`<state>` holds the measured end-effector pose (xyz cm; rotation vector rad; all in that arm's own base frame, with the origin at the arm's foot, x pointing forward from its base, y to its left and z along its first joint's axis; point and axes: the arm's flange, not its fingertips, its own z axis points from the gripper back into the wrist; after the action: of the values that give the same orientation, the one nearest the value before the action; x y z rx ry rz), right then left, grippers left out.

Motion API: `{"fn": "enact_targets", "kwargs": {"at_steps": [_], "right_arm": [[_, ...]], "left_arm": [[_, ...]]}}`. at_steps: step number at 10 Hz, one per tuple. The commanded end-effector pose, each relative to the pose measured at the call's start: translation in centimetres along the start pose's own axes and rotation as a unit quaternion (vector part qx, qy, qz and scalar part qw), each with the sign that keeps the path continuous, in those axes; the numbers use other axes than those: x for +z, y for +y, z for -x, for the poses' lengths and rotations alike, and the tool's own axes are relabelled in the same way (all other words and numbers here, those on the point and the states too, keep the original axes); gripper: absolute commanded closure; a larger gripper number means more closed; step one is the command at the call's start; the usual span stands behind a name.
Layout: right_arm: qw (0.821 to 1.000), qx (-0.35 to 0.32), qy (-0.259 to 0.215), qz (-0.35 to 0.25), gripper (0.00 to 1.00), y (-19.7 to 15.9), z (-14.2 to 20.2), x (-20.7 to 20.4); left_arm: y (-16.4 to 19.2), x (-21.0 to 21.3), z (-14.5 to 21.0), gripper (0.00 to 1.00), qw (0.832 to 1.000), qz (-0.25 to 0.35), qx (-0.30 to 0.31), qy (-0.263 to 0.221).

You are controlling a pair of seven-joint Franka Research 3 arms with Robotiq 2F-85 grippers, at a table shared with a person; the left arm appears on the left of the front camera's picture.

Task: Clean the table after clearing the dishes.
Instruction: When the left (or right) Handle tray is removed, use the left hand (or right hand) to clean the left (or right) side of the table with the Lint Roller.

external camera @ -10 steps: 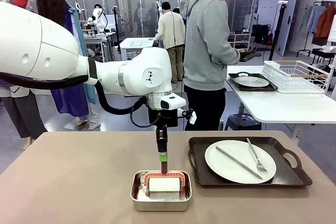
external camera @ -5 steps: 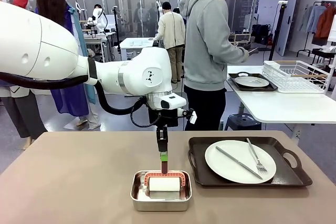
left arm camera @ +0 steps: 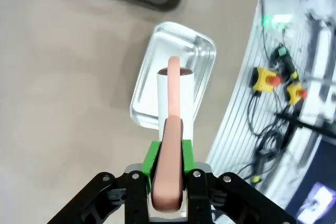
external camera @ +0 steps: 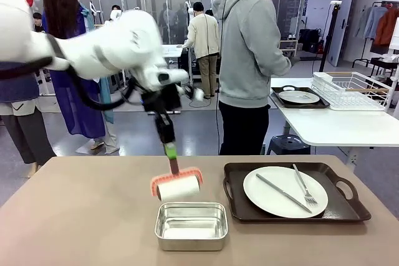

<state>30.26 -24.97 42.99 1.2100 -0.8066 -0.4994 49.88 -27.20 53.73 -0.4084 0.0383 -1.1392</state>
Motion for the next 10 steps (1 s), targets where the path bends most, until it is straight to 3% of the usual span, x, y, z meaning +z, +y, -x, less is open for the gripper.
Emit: {"fn": "enact_targets", "kwargs": {"at_steps": [1,4,6,8,9,10], "right_arm": [[1.000,0.003,0.002,-0.002,0.00,0.3,0.1,0.0],[1.000,0.003,0.002,-0.002,0.00,0.3,0.1,0.0],[1.000,0.003,0.002,-0.002,0.00,0.3,0.1,0.0],[1.000,0.003,0.002,-0.002,0.00,0.3,0.1,0.0],[1.000,0.003,0.002,-0.002,0.00,0.3,0.1,0.0],[1.000,0.003,0.002,-0.002,0.00,0.3,0.1,0.0]], "left_arm": [[1.9,1.2,5.2,0.83,0.987,0.033,0.136,-0.084],[6.8,-0.2,13.7,0.83,0.926,0.013,0.323,-0.198],[8.9,-2.5,17.1,0.83,0.885,0.044,0.395,-0.242],[9.8,-5.0,18.4,0.83,0.884,0.065,0.393,-0.247],[10.9,-3.1,18.5,0.83,0.889,0.046,0.401,-0.216],[10.9,-3.1,18.5,0.83,0.889,0.046,0.401,-0.216]]}}
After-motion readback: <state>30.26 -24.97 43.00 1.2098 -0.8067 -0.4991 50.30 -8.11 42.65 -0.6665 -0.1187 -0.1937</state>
